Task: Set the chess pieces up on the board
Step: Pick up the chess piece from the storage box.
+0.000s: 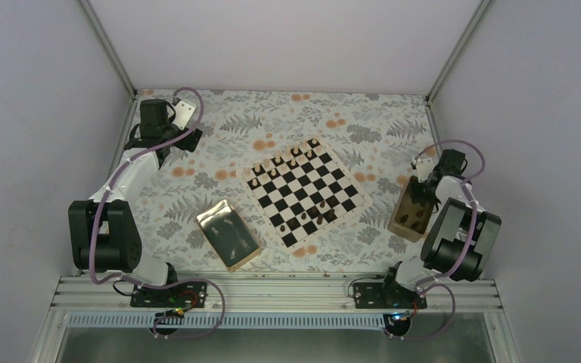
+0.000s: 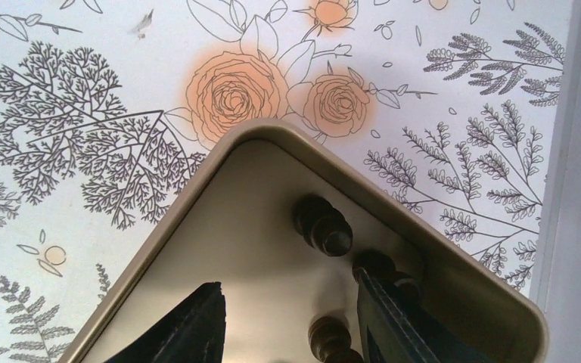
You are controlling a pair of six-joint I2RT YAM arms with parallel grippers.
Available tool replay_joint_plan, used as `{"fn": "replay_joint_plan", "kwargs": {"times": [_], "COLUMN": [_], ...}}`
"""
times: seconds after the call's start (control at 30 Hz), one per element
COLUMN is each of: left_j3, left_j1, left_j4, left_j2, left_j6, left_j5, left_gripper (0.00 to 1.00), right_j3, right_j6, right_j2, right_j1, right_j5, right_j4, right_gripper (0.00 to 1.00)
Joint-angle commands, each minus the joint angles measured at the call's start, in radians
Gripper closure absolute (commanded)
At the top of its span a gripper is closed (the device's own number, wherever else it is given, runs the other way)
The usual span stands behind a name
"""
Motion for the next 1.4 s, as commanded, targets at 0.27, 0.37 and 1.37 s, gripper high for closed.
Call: {"fn": "replay_joint_plan", "kwargs": {"times": [0.27, 0.37, 1.37], "left_j3": [0.004, 0.004, 0.031], "left_j1": [-0.003, -0.003, -0.008], "left_j4": [0.002, 0.000, -0.028], "left_j2": [-0.011, -0.011, -0.005], "left_j6": [-0.010, -0.011, -0.036], "left_j5": [0.008, 0.011, 0.035], "left_gripper": [0.00, 0.00, 0.00], "right_j3": [-0.002, 0.010, -0.004], "right_j6": [0.024, 0.023, -0.026], "right_j2": [0.010, 0.030, 0.076], "right_j1": [-0.009, -0.008, -0.008], "right_j5": [-0.036, -0.047, -0.049], "right_j4": [0.079, 0.075, 0.182], "right_gripper": [0.53, 0.54, 0.68]}}
